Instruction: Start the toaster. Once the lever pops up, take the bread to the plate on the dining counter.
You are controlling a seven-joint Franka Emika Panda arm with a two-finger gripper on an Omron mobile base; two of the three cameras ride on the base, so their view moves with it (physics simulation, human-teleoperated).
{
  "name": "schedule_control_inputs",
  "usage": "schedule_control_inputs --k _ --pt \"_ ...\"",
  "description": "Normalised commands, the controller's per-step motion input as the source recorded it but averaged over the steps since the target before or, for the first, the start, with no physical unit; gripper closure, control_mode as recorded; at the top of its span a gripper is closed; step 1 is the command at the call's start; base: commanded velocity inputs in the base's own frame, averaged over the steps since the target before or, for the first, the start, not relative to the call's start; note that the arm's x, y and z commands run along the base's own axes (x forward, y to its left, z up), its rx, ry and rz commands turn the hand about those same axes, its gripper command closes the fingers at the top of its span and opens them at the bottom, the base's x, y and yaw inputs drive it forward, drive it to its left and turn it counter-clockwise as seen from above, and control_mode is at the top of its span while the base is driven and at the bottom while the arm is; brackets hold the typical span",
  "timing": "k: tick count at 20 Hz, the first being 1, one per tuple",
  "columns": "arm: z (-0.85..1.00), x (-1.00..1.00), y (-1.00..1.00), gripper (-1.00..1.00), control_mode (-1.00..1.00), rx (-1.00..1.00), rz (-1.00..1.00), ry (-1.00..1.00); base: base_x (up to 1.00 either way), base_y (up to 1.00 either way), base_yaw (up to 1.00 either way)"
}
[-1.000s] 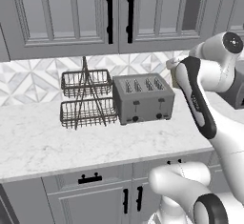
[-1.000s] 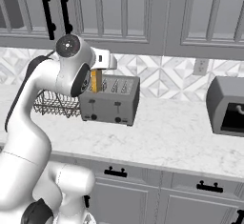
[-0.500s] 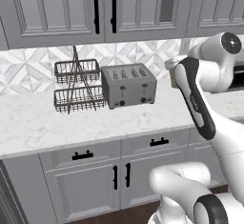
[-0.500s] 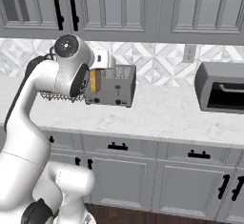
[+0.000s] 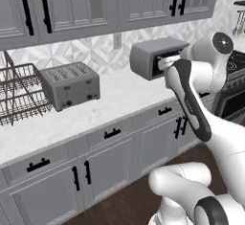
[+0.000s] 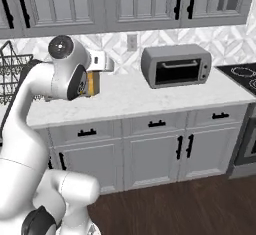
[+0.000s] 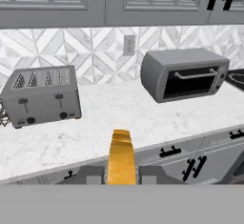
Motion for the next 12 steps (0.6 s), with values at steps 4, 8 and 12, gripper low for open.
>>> schedule_control_inputs --k 4,8,12 --pt "0.00 0.00 0.00 1.00 1.00 0.00 0.00 0.00 -0.39 -0.29 -0.71" --pt "0.00 0.00 0.00 1.00 1.00 0.00 0.00 0.00 -0.22 -0.27 -0.74" --pt "0.00 0.00 0.00 1.00 1.00 0.00 0.00 0.00 -0.16 -0.24 -0.76"
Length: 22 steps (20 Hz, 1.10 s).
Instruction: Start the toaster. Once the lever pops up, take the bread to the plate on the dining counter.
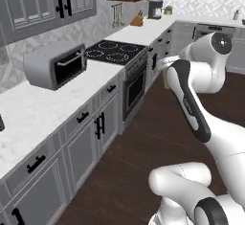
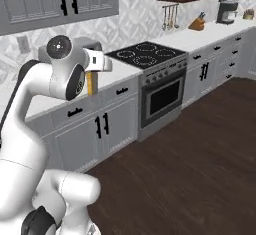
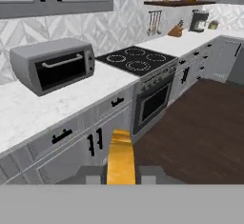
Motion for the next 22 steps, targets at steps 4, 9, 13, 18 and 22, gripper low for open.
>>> schedule_control_inputs --k 4,9,13,18,22 --pt "0.00 0.00 0.00 1.00 1.00 0.00 0.00 0.00 -0.16 -0.23 -0.77" --pt "0.00 0.00 0.00 1.00 1.00 0.00 0.00 0.00 -0.17 -0.32 -0.73" --pt "0.00 0.00 0.00 1.00 1.00 0.00 0.00 0.00 -0.12 -0.59 -0.65" --pt "0.00 0.00 0.00 1.00 1.00 0.00 0.00 0.00 0.41 -0.91 -0.49" --pt "0.00 0.00 0.00 1.00 1.00 0.00 0.00 0.00 0.97 -0.91 -0.33"
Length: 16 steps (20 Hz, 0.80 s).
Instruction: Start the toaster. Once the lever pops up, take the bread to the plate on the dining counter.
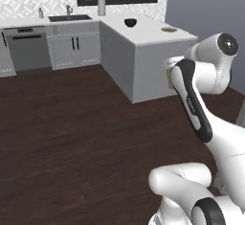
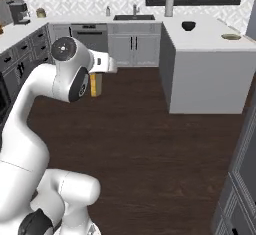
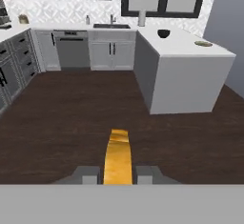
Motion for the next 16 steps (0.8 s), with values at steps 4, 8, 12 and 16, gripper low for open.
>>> schedule_control_inputs --k 4,8,12,16 --pt "0.00 0.00 0.00 1.00 1.00 0.00 0.00 0.00 1.00 -0.31 -0.23" --pt "0.00 0.00 0.00 1.00 1.00 0.00 0.00 0.00 1.00 0.00 -0.25" --pt "0.00 0.00 0.00 1.00 1.00 0.00 0.00 0.00 1.00 -0.04 -0.26" --pt "0.00 0.00 0.00 1.00 1.00 0.00 0.00 0.00 1.00 -0.27 -0.22"
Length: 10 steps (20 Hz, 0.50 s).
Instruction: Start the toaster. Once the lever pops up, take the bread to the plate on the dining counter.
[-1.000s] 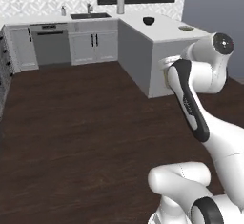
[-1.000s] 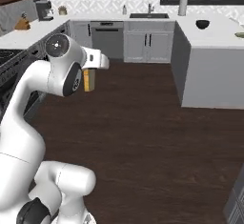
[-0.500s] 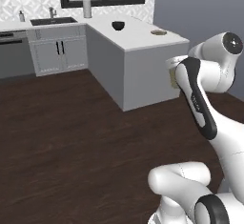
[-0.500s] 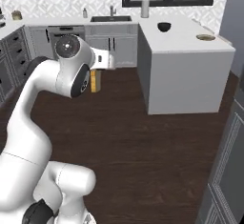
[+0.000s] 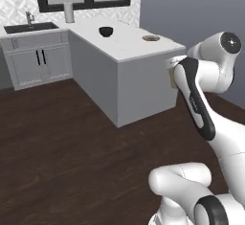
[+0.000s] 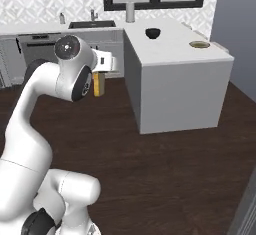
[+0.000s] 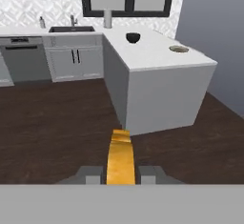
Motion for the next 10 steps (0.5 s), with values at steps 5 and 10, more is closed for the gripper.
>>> schedule_control_inputs --k 5,10 --pt "0.00 0.00 0.00 1.00 1.00 0.00 0.00 0.00 1.00 -0.43 -0.21" --pt "0.00 0.00 0.00 1.00 1.00 0.00 0.00 0.00 1.00 -0.60 -0.16"
